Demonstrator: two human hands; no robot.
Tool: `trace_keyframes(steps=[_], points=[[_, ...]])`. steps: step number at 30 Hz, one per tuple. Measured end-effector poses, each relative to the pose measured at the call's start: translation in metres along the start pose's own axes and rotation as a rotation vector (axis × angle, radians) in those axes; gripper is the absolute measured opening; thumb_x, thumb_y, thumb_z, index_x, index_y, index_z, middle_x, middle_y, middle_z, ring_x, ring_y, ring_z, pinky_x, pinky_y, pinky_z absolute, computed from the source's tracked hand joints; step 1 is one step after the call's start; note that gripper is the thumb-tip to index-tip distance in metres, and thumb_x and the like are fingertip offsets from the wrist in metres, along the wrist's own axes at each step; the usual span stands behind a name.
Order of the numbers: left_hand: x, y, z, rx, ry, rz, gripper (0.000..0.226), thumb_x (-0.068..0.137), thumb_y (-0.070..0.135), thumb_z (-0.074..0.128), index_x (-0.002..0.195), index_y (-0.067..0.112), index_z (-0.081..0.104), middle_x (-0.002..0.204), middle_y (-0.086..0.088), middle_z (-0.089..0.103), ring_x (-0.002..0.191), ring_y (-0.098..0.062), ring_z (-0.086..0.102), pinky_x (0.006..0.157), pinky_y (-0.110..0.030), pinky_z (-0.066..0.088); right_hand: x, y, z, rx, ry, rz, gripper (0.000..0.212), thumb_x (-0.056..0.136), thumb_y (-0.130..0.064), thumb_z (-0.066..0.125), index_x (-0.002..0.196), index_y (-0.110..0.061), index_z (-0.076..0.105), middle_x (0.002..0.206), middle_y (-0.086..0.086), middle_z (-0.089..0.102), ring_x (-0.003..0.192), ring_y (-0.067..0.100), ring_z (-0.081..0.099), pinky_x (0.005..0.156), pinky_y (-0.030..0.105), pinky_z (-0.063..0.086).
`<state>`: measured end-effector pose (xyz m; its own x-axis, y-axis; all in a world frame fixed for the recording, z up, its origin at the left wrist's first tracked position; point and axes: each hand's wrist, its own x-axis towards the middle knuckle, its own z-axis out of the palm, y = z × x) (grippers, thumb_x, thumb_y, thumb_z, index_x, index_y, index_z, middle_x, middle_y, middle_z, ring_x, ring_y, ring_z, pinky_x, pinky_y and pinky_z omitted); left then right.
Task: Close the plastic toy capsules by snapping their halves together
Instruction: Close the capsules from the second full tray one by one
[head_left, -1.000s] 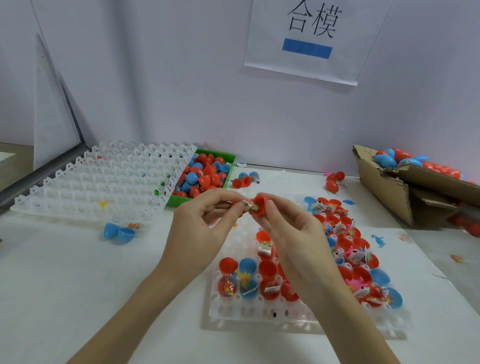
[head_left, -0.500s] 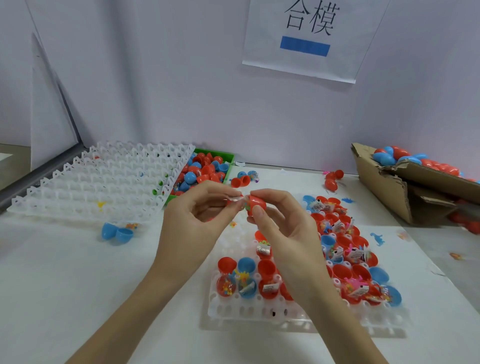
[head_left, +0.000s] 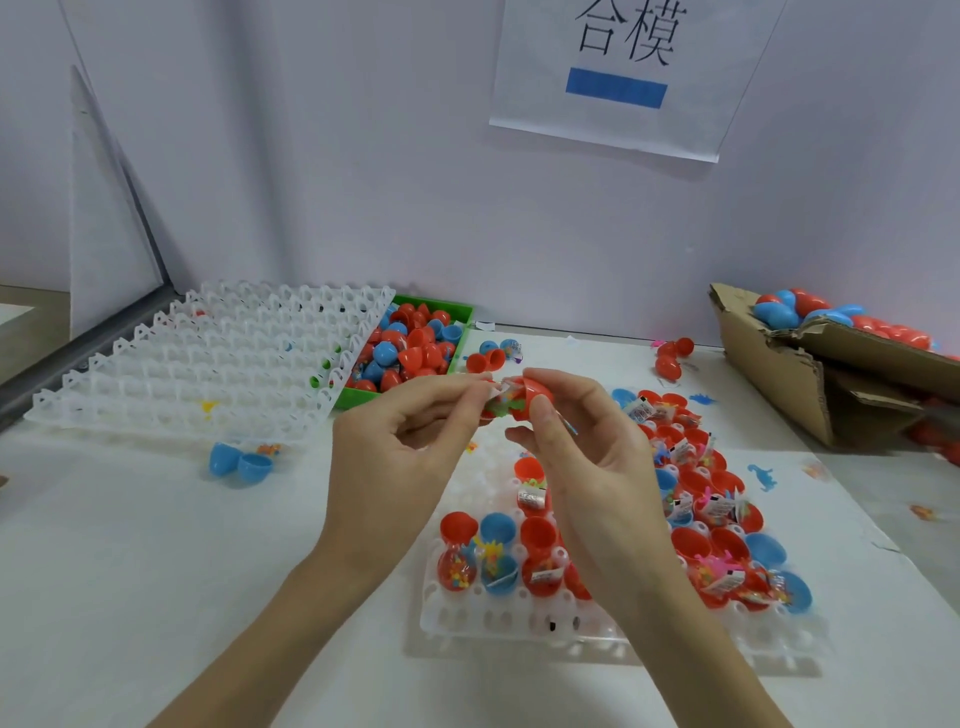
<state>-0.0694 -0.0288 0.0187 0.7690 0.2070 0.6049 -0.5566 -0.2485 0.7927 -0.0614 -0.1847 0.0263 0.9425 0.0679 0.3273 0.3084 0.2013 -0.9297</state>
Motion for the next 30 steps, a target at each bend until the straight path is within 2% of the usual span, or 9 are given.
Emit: trace_keyframes(steps=[3,9,12,14,18,21,24,27,30], points=[[-0.0005,-0.0004,0.002,-0.032,0.013,-0.06,0.02,0.094,0.027,0.068,0.107,0.016,0.078,0.096,0.012,0.079,0.094,-0.01,0.077,0.082,-0.022,0.061,-0.0013,-0.0004,0.0017,-0.025,0.003,0.005,0.026,0.089,-0.041,0.07,0.112,-0.031,0.072,0.112,-0.01,0.075,0.107,0.014,0.072,0.083,0.017,0.058],[-0.0029,0.0,0.0034,0.027,0.058,-0.017,0.018,0.095,0.031,0.066,0.106,0.019,0.074,0.095,0.015,0.076,0.096,-0.009,0.075,0.082,-0.018,0.059,-0.0039,-0.0026,0.004,-0.054,-0.034,-0.015,0.027,0.09,-0.038,0.068,0.115,-0.026,0.07,0.111,-0.011,0.075,0.106,0.013,0.073,0.082,0.016,0.057],[-0.0036,0.0005,0.0038,0.001,0.058,0.002,0.018,0.096,0.023,0.069,0.113,0.018,0.07,0.098,0.011,0.077,0.096,-0.013,0.076,0.083,-0.024,0.062,-0.0039,-0.0035,0.005,-0.056,-0.032,-0.034,0.025,0.092,-0.033,0.067,0.115,-0.023,0.069,0.109,-0.011,0.076,0.104,0.012,0.073,0.081,0.016,0.057],[-0.0031,0.0021,0.0037,-0.033,0.047,0.014,0.027,0.096,0.012,0.072,0.12,0.02,0.063,0.101,0.01,0.077,0.097,-0.014,0.077,0.083,-0.024,0.061,-0.004,-0.0039,0.0048,-0.047,-0.03,-0.044,0.024,0.092,-0.031,0.066,0.114,-0.022,0.07,0.108,-0.009,0.076,0.103,0.013,0.073,0.081,0.017,0.057],[-0.0026,0.0001,0.002,0.065,-0.003,0.064,0.021,0.096,0.005,0.07,0.11,0.021,0.073,0.1,0.015,0.076,0.096,-0.009,0.076,0.081,-0.018,0.06,-0.0052,-0.0036,0.0045,-0.039,-0.038,-0.048,0.025,0.094,-0.03,0.066,0.116,-0.02,0.07,0.11,-0.007,0.076,0.107,0.014,0.072,0.084,0.018,0.057],[-0.0027,-0.0036,0.0,0.063,-0.01,0.028,0.018,0.095,0.005,0.071,0.107,0.016,0.078,0.098,0.013,0.078,0.094,-0.008,0.077,0.081,-0.022,0.062,-0.0052,-0.0027,0.0035,-0.046,-0.039,-0.038,0.024,0.095,-0.03,0.065,0.117,-0.021,0.07,0.112,-0.007,0.075,0.111,0.013,0.071,0.091,0.019,0.056],[-0.0029,-0.0032,-0.0002,0.036,-0.077,0.004,0.016,0.099,0.011,0.066,0.11,0.014,0.077,0.102,0.007,0.078,0.098,-0.015,0.077,0.082,-0.029,0.064,-0.005,-0.0037,0.0029,-0.044,-0.009,-0.032,0.024,0.094,-0.034,0.065,0.115,-0.024,0.071,0.11,-0.009,0.076,0.107,0.01,0.072,0.086,0.014,0.055],[-0.0024,0.0023,-0.0001,0.018,-0.142,0.016,0.019,0.096,0.021,0.07,0.113,0.015,0.075,0.103,0.007,0.078,0.098,-0.016,0.076,0.082,-0.024,0.062,-0.0036,-0.0044,0.0012,-0.025,0.015,-0.01,0.023,0.094,-0.034,0.066,0.114,-0.025,0.072,0.108,-0.01,0.076,0.104,0.01,0.073,0.083,0.011,0.054],[-0.0003,0.0029,-0.0006,0.06,-0.125,0.039,0.019,0.093,0.022,0.074,0.111,0.014,0.076,0.102,0.008,0.077,0.096,-0.015,0.076,0.082,-0.023,0.061,-0.0026,-0.0051,0.0005,-0.037,0.011,-0.001,0.023,0.092,-0.036,0.067,0.113,-0.026,0.073,0.107,-0.011,0.076,0.103,0.009,0.073,0.082,0.01,0.053]])
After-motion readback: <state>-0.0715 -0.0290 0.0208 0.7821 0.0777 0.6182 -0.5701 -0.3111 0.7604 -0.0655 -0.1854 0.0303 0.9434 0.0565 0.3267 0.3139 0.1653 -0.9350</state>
